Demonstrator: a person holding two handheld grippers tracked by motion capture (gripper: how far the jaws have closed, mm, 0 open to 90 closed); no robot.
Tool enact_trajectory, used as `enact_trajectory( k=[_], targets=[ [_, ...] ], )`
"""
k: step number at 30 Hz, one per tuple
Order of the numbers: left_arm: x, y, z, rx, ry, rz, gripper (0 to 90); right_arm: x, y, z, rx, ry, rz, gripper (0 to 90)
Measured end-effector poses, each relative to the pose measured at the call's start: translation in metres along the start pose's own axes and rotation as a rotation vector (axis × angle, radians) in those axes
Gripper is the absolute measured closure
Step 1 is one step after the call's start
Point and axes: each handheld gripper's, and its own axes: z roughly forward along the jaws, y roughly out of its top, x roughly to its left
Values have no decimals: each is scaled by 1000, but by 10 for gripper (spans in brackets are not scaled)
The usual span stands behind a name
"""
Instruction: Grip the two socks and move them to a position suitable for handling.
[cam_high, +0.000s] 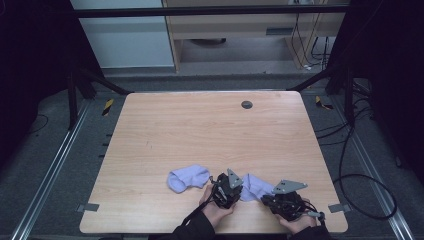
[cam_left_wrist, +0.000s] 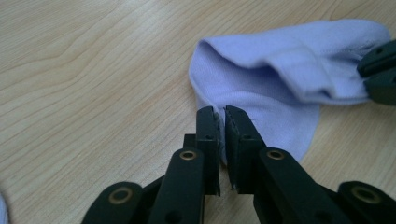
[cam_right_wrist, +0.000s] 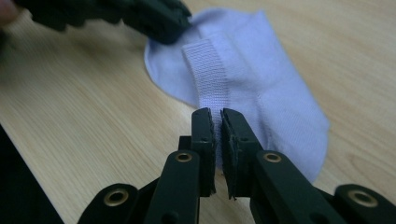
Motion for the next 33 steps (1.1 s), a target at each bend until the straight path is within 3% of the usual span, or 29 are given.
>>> enact_trajectory(
  k=[4, 12, 22, 33],
  targets=[
    [1, 0, 0, 1, -2, 0, 868, -4, 4, -8, -82, -5, 35, 839],
    [1, 0, -1, 6, -7, 15, 873, -21, 12, -11, -165, -93, 123, 837],
    [1, -1, -1, 2, -8, 17, 869, -42, 17, -6, -182, -186, 163, 833],
    [1, -1, 0, -1, 0, 15, 857, -65, 25, 12, -136, -270, 165, 821]
  ],
)
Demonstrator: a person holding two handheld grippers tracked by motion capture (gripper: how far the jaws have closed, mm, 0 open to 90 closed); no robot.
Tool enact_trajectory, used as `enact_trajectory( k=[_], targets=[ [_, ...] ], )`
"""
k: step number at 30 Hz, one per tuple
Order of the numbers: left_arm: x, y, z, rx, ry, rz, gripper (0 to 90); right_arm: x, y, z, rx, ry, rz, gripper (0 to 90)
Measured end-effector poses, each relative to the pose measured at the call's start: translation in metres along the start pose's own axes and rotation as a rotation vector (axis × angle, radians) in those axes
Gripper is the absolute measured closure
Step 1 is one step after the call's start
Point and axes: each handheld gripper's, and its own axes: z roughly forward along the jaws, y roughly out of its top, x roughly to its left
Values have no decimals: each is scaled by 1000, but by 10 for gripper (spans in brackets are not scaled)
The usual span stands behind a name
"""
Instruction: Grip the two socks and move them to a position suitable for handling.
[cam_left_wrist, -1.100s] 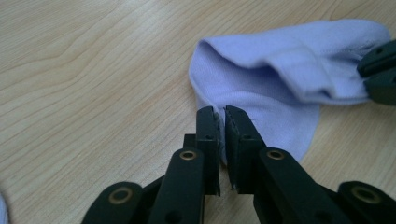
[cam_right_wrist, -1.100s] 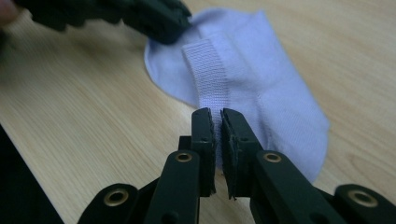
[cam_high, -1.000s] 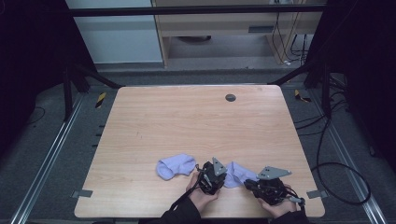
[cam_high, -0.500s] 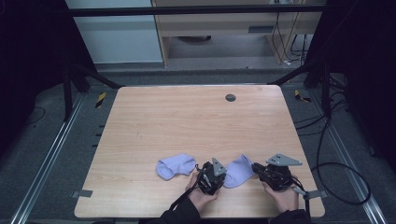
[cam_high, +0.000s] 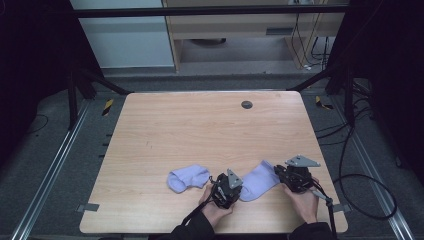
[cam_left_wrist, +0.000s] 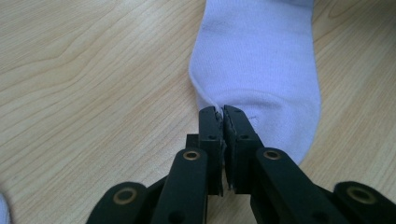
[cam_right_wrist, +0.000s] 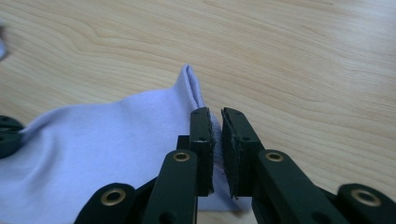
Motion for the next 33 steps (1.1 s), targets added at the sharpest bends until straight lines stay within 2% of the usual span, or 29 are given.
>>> enact_trajectory(
  k=[7, 10, 13, 16, 17, 19, 21, 23, 25, 31, 33],
  targets=[
    [1, 0, 0, -1, 5, -9, 808, -9, 2, 6, 4, -48, -2, 778],
    [3, 1, -1, -8, 6, -18, 710, -12, 4, 0, -28, -48, 13, 712],
    [3, 1, -3, -17, 8, -26, 682, -14, 4, -2, -31, -39, 21, 679],
    [5, 2, -6, -30, 13, -30, 663, -16, 1, -8, -9, -23, 26, 652],
    [7, 3, -7, -36, 17, -36, 661, -18, -3, -10, 18, -24, 23, 653],
    [8, 3, -8, -38, 18, -40, 662, -19, -5, -10, 27, -27, 25, 657],
    [8, 3, -7, -25, 13, -43, 676, -23, -9, -6, 63, -22, 57, 668],
    [6, 2, -5, -17, 9, -42, 680, -23, -9, -5, 75, -16, 65, 672],
    [5, 2, -4, -10, 4, -41, 684, -24, -11, 1, 102, -8, 60, 681],
    [4, 0, 0, 5, 7, -39, 714, -26, -14, 7, 144, 3, 62, 694],
    [3, 0, 0, 7, 5, -35, 737, -26, -14, 6, 142, 13, 64, 718]
  ],
)
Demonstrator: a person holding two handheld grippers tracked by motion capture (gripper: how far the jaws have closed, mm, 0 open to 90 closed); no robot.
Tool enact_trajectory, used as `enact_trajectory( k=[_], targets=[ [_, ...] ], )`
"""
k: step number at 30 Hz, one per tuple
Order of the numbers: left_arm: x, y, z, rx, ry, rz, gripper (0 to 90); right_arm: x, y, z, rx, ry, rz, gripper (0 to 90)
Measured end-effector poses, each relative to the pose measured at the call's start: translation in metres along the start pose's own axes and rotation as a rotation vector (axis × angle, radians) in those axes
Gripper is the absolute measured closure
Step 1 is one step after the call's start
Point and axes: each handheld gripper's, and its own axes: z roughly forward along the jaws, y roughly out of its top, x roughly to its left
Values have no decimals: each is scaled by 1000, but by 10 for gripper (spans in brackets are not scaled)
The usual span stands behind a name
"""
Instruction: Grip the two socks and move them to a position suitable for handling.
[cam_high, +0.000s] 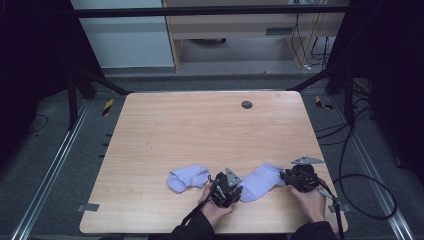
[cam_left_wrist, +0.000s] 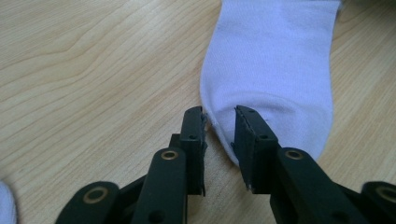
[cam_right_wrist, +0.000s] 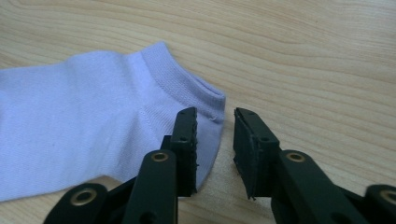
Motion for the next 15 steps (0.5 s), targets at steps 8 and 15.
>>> enact_trajectory(
  k=[8, 15],
  targets=[
    [-1, 1, 1, 1, -10, -13, 855, 6, 1, 0, 14, 2, -17, 886],
    [3, 1, -5, -27, -18, -19, 889, 10, 2, -18, -59, 30, -18, 890]
  ],
)
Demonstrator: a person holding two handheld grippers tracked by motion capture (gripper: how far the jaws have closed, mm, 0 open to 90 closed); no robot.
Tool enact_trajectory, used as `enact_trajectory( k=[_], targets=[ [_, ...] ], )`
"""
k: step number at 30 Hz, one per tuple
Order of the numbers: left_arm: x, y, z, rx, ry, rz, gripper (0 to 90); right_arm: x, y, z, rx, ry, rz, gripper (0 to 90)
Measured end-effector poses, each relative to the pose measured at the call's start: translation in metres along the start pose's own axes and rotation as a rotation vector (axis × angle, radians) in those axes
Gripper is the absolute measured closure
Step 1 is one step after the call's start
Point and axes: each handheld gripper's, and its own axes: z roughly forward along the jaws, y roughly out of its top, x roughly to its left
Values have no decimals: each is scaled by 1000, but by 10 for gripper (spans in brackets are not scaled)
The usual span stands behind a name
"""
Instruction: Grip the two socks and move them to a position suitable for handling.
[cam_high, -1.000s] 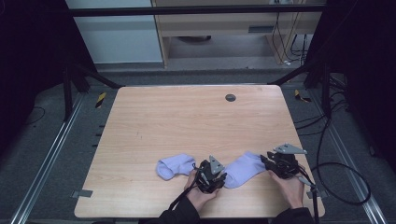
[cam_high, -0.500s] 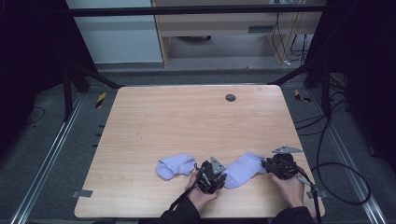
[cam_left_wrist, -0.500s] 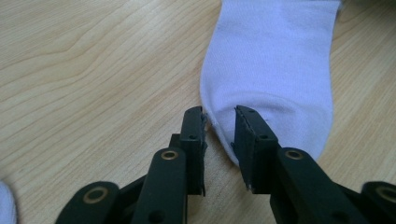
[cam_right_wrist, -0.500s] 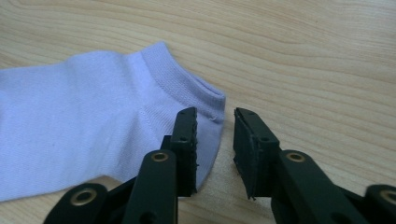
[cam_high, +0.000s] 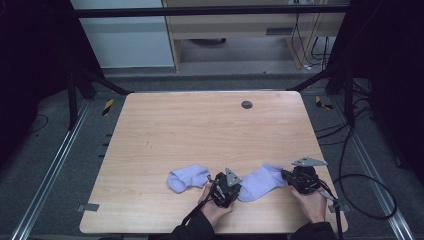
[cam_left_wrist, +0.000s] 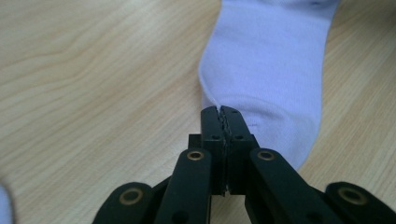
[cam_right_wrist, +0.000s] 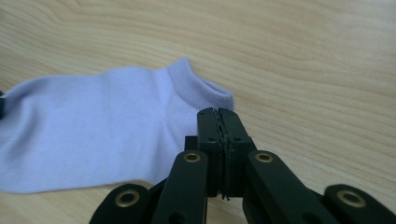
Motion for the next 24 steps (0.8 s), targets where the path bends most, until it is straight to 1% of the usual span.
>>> enact_trajectory(
  k=[1, 3, 6, 8, 10, 13, 14, 16, 17, 18, 19, 21, 22, 23, 24],
  targets=[
    [2, 2, -2, -9, 2, -5, 890, 2, 0, -3, -8, 6, 2, 890],
    [5, 5, -5, -20, 10, -12, 888, 8, -3, -10, -10, 2, -20, 889],
    [9, 8, -6, -13, 23, -19, 886, 11, -5, -13, -6, 1, -29, 889],
    [11, 9, -3, -8, 16, -33, 884, 14, -8, -18, -4, -3, -29, 889],
    [11, 9, 1, -1, 11, -34, 884, 15, -9, -20, -5, -6, -30, 889],
    [9, 9, 10, 23, 19, -12, 883, 18, -13, -22, 10, -23, -34, 888],
    [10, 10, 11, 29, 22, -8, 883, 18, -14, -22, 21, -38, -35, 888],
    [10, 11, 14, 29, 21, -18, 881, 18, -16, -23, 32, -58, -29, 887],
    [11, 11, 15, 30, 16, -15, 878, 18, -17, -24, 38, -56, -21, 885],
    [11, 11, 16, 26, 15, -11, 870, 18, -18, -24, 49, -65, -20, 884],
    [10, 11, 16, 25, 16, -7, 850, 18, -19, -23, 57, -77, -32, 881],
    [10, 12, 13, 15, 8, 1, 785, 18, -20, -22, 71, -76, -33, 871],
    [10, 12, 11, 4, 7, 10, 733, 18, -20, -22, 65, -88, -33, 851],
    [10, 12, 9, -6, 11, 14, 733, 18, -20, -22, 65, -88, -33, 819],
    [10, 13, 6, -21, 8, 25, 698, 18, -20, -23, 56, -95, -30, 792]
  ],
)
